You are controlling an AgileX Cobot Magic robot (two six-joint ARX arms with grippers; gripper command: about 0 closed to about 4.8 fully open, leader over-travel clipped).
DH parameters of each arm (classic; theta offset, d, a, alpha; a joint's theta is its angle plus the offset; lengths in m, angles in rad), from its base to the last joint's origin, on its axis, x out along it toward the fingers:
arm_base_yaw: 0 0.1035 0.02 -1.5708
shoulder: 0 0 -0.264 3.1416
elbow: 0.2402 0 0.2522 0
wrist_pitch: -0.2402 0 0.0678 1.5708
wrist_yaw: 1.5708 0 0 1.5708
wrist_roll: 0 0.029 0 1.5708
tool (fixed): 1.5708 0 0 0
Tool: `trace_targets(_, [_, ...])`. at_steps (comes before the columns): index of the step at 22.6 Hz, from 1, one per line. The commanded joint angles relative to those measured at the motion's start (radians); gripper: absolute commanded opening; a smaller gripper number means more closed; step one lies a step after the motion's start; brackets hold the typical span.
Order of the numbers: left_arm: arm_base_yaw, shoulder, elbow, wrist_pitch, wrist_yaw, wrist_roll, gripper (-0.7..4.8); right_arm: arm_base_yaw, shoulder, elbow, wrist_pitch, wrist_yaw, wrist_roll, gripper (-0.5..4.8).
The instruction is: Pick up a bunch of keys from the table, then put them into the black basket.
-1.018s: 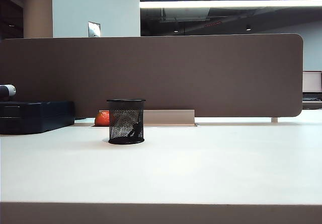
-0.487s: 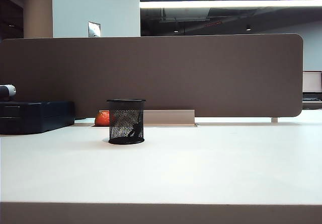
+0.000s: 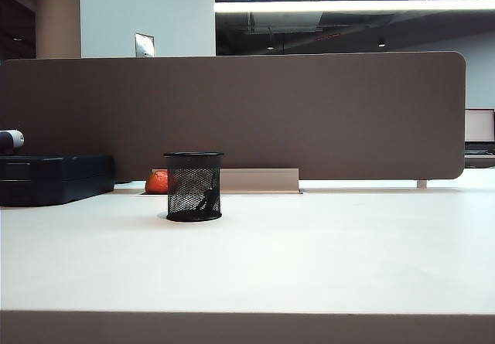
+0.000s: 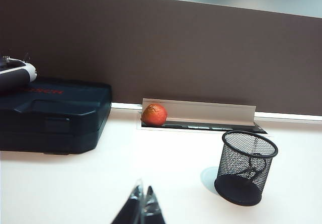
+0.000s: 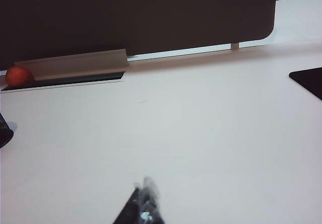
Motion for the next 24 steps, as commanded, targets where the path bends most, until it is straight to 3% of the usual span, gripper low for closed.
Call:
trace_targets(1, [0.000,0.000,0.003,-0.025,0.001,-0.003,-0.05,0.000,-0.001,0.000,0.009,0.004,-0.003,-0.06])
trace_targets(24, [0.000,0.000,0.003,-0.030,0.001,-0.003,-0.05,0.000,-0.001,0.000,0.014,0.004,-0.003,-0.06])
